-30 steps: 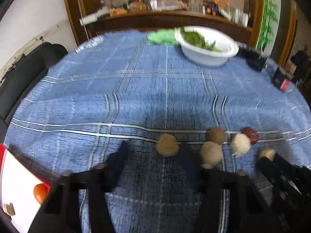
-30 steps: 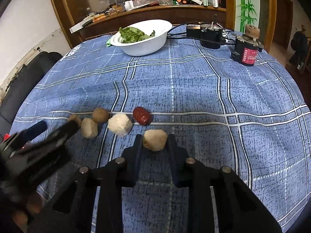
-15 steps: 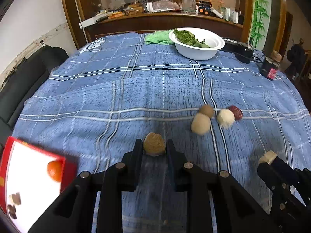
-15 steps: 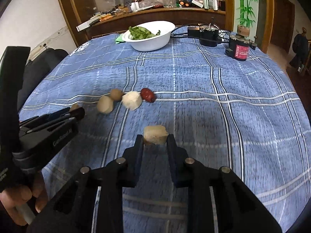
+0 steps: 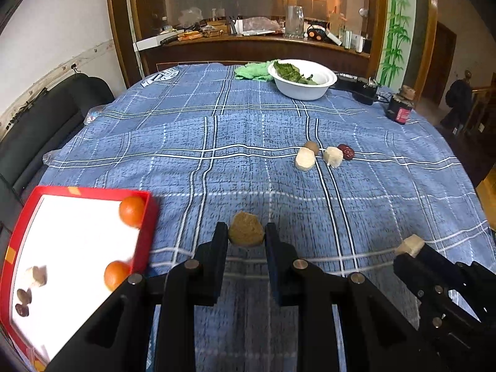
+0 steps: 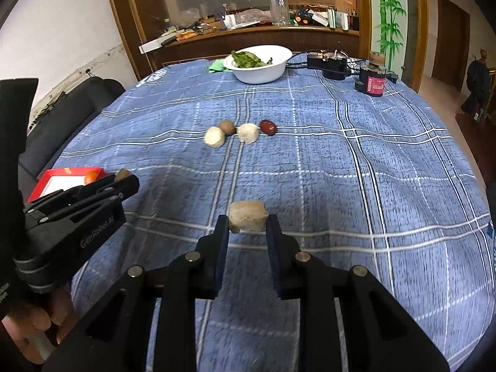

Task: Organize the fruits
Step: 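Carry the pale cube and brown cake into the tray and open both tools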

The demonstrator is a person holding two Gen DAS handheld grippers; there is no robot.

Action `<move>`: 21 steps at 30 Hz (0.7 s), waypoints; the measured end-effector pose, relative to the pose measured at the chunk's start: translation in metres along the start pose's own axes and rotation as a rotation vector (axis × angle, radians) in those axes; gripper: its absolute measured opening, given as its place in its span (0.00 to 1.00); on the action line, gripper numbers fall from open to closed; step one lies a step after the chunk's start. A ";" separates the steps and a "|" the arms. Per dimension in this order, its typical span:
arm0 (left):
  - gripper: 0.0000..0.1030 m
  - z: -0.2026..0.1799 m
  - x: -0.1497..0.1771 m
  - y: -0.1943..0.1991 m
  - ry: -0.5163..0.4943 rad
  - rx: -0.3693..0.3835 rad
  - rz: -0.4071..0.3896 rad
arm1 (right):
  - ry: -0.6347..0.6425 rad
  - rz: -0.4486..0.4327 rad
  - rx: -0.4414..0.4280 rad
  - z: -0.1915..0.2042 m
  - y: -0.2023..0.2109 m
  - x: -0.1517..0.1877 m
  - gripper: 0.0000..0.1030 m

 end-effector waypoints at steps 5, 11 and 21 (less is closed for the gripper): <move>0.22 0.009 0.008 0.016 0.014 0.004 -0.021 | 0.020 -0.016 -0.017 0.015 0.015 0.009 0.25; 0.22 0.024 0.018 0.032 0.036 0.000 -0.043 | 0.042 -0.032 -0.039 0.032 0.027 0.016 0.25; 0.22 0.047 0.028 0.048 0.068 -0.017 -0.063 | 0.089 -0.051 -0.068 0.058 0.039 0.022 0.25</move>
Point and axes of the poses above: each gripper's, at about its wrist camera, not at the fingertips, and y roughly against the way its jaws point, z to its left, x to its underside, the point moved 3 cm from there along -y, roughly the way its jaws point, and after that the axes turned 6 degrees about -y, right-handed, at the moved point
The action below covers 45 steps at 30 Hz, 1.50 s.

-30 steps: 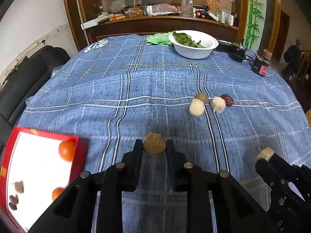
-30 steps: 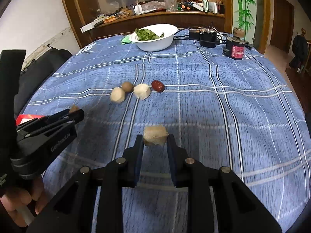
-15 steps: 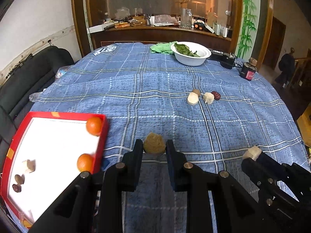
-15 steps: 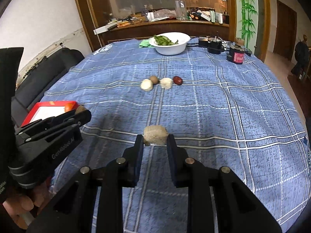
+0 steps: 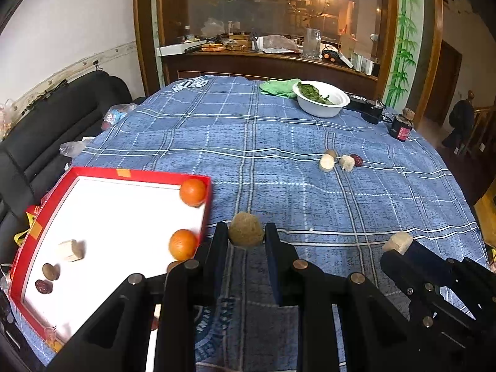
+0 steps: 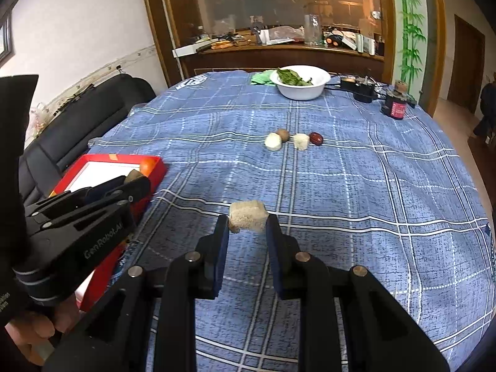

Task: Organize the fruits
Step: 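Carry the pale cube and brown cake into the tray and open both tools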

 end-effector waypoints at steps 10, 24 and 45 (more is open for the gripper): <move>0.22 0.049 0.025 0.023 0.059 -0.019 -0.011 | 0.058 0.002 -0.074 0.040 0.000 0.007 0.25; 0.22 0.143 0.062 0.028 0.207 -0.151 0.041 | 0.154 0.030 -0.234 0.124 -0.020 0.012 0.26; 0.22 0.171 0.072 0.010 0.239 -0.192 0.110 | 0.207 0.143 -0.297 0.186 -0.081 0.020 0.26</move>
Point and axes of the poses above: each gripper's, at about its wrist camera, not at the fingertips, and y roughly against the way its jaws point, z to its left, x to its underside, the point moved 3 cm from there along -y, roughly the way its jaws point, and after that the axes turned 6 degrees about -y, right-handed, at the moved point
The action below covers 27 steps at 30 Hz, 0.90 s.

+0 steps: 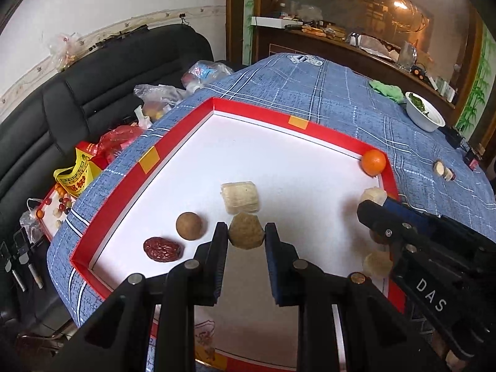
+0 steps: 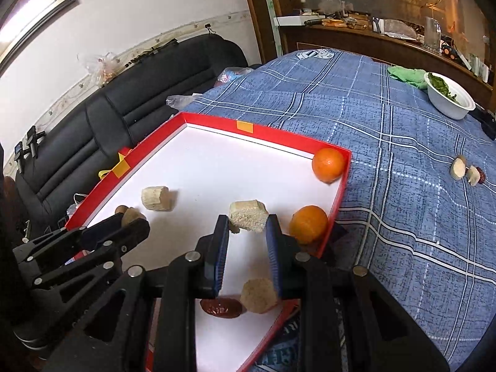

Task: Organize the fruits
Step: 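Carry the pale cube and brown cake into the tray and open both tools, then grasp a pale round cake with the right tool while the left tool grasps a brown cake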

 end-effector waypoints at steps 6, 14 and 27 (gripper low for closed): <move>0.22 -0.001 0.000 -0.003 0.003 -0.009 0.014 | 0.002 0.021 0.003 0.002 -0.009 -0.001 0.26; 0.23 0.008 0.000 -0.007 0.033 -0.055 0.031 | -0.008 0.052 0.009 0.000 -0.017 0.001 0.27; 0.65 0.013 -0.004 0.011 0.033 -0.104 -0.004 | 0.005 -0.001 -0.007 0.003 0.008 -0.004 0.54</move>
Point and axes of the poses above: each gripper's, at about its wrist camera, not at the fingertips, and y roughly against the way its jaws point, z to its left, x to its underside, the point moved 3 cm from there along -y, roughly the way its jaws point, and after that the axes turned 6 degrees about -y, right-handed, at the moved point
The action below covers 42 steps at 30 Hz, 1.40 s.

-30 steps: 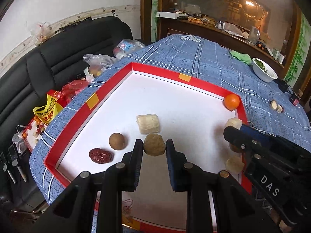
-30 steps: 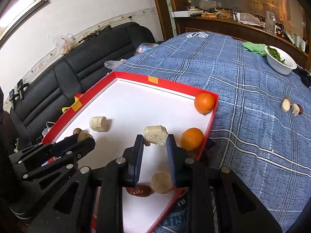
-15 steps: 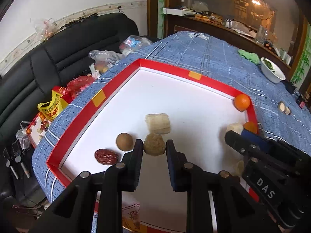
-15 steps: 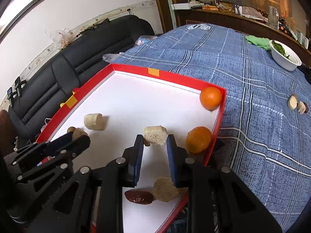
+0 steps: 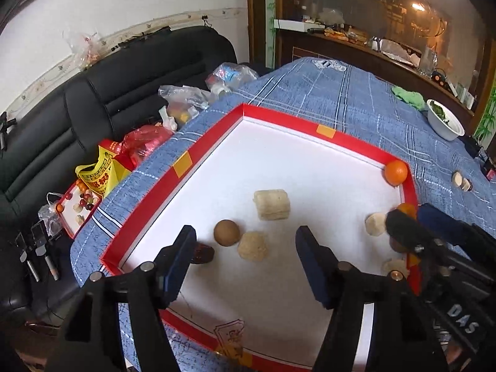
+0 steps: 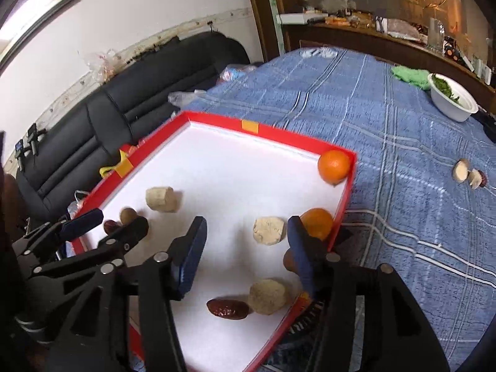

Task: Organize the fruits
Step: 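Grasp a pale round cake with the right tool while the left tool grasps a brown cake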

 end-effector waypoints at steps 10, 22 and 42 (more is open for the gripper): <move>0.69 -0.032 -0.006 0.022 -0.042 0.039 -0.050 | -0.039 -0.088 0.020 -0.031 0.049 0.000 0.61; 0.74 -0.129 -0.006 0.028 -0.177 0.214 -0.047 | -0.219 -0.101 0.223 -0.160 0.100 0.036 0.63; 0.75 -0.246 -0.041 0.000 -0.301 0.272 -0.037 | -0.394 -0.090 0.309 -0.288 0.051 -0.025 0.53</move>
Point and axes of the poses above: each gripper's, at about its wrist camera, not at the fingertips, and y roughly against the way its jaws point, z to its left, x to its underside, the point moved 3 cm from there along -y, roughly the way its jaws point, and after that the axes turned 6 degrees about -y, right-handed, at the moved point
